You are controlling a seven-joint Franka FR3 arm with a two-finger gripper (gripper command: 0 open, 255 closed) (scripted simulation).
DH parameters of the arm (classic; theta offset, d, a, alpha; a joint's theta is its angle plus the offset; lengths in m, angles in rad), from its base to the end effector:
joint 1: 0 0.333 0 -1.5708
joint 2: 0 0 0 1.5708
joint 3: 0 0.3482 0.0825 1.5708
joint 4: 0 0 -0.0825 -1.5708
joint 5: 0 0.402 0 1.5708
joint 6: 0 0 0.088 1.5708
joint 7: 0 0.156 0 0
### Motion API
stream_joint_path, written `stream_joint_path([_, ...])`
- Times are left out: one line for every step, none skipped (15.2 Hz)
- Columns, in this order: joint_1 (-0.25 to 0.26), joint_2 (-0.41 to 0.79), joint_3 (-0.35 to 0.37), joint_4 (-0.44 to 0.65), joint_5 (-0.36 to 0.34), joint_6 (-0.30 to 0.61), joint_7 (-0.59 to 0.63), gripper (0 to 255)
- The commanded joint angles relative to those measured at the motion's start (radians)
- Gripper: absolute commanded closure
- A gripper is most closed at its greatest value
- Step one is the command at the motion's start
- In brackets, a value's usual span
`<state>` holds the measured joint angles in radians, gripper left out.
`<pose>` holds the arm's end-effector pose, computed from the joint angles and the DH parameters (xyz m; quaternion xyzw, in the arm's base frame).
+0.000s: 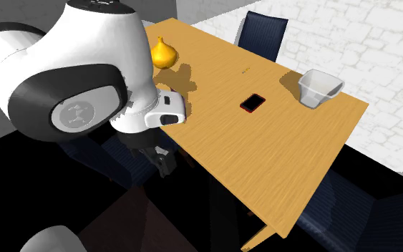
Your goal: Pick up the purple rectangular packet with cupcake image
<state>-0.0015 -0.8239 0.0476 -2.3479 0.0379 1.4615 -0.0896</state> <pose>0.2759 0.0230 0.5697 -0.9976 -0.0611 0.0315 0.0024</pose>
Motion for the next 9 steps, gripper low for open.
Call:
stream_joint_path([0.0,0.0,0.0,0.0,0.0,0.0,0.0,0])
stream_joint_path([0.009,0.036,-0.004,0.009,-0.005,0.027,-0.028,0])
stream_joint_path([0.019,0.072,-0.007,0.02,-0.009,0.054,-0.055,0])
stream_joint_path([0.028,0.108,-0.01,0.032,-0.013,0.079,-0.082,0])
stream_joint_path([0.038,0.145,-0.013,0.046,-0.017,0.103,-0.109,0])
stream_joint_path([0.047,0.182,-0.015,0.061,-0.02,0.127,-0.135,0])
stream_joint_path([0.056,0.219,-0.016,0.076,-0.023,0.149,-0.161,0])
stream_joint_path([0.065,0.255,-0.017,0.093,-0.025,0.17,-0.187,0])
stream_joint_path([0.074,0.292,-0.018,0.112,-0.027,0.189,-0.213,0])
